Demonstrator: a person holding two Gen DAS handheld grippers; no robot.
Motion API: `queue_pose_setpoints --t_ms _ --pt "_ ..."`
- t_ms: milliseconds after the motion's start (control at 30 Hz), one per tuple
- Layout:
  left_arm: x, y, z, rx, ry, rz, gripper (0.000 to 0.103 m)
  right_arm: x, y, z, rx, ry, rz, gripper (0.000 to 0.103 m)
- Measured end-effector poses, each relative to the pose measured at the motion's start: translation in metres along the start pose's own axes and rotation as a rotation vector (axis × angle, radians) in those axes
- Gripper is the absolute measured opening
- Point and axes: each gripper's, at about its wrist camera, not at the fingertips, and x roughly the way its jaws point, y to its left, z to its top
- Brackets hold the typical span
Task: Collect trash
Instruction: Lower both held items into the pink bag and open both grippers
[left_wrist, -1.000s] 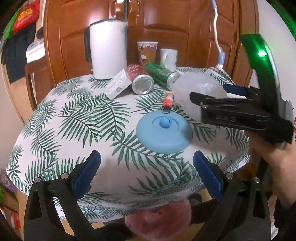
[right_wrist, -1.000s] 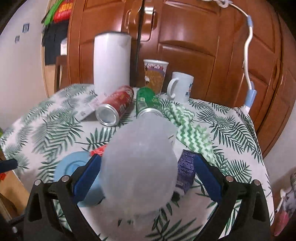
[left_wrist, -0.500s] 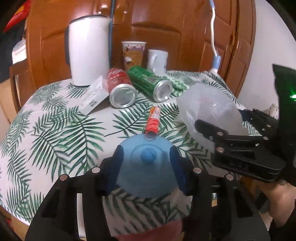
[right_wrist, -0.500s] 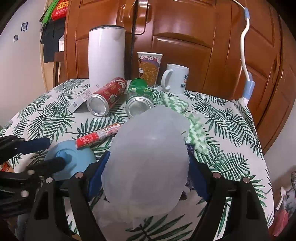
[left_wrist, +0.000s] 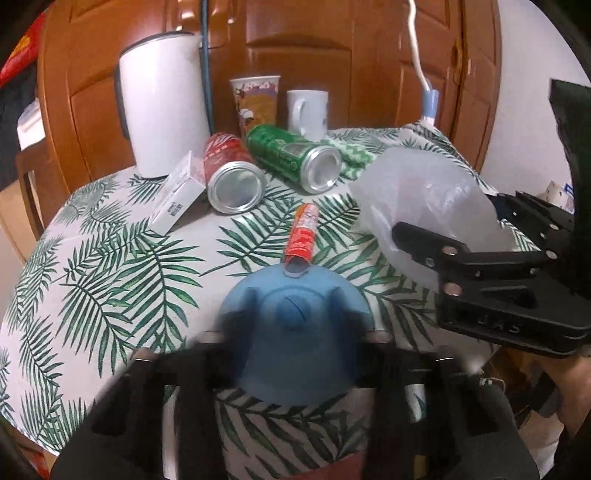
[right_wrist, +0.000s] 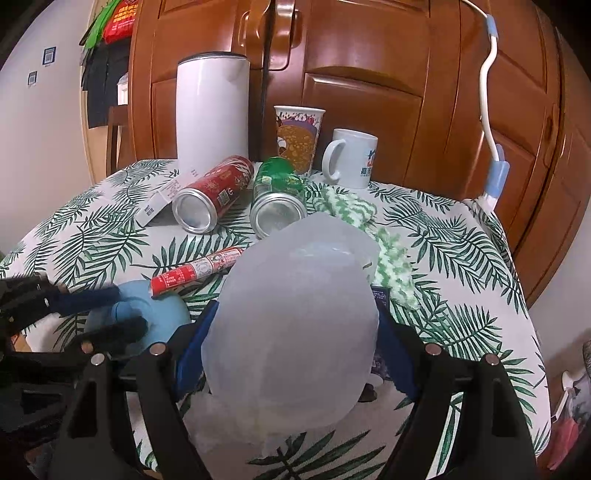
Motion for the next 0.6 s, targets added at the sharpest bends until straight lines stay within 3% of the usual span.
queue_pose_setpoints --t_ms 233,600 --pt "0.003 0.005 -0.002 -0.009 -0.009 -0.026 0.018 0.001 0.002 0.0 -0.013 -0.003 -0.002 0.08" --pt "-0.029 0.009 -0.015 -0.037 -0.047 -0.044 0.018 -0.029 -0.007 -0.002 0.043 -0.04 0.084 0.079"
